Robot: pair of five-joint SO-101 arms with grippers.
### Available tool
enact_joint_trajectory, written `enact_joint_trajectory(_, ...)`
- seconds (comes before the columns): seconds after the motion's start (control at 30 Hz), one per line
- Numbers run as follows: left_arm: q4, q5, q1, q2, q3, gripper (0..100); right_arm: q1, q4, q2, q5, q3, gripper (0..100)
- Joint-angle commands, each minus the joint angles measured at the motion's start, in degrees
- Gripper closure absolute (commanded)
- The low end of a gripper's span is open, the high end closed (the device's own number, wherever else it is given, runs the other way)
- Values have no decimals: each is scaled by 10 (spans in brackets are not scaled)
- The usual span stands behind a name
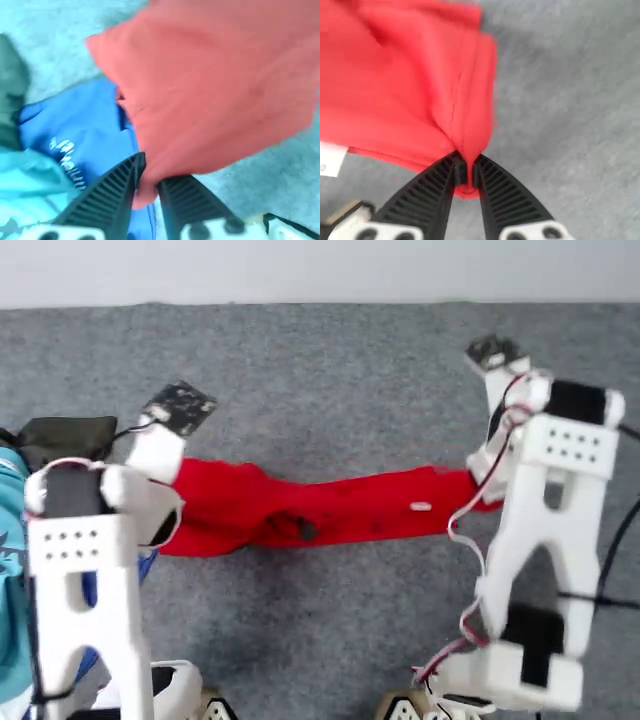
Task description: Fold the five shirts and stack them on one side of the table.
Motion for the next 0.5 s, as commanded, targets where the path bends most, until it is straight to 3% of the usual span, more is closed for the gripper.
enact_joint_trajectory(0.0,16,-3,-28,-50,-1,985,7,23,-102,6,118,990)
enact_joint_trajectory(0.23,14,-4,-27,-118,108,985,-73,10,-149,4,295,990)
enact_joint_trajectory(0.47,13,-2,-29,-185,145,985,-102,-2,-150,5,326,944)
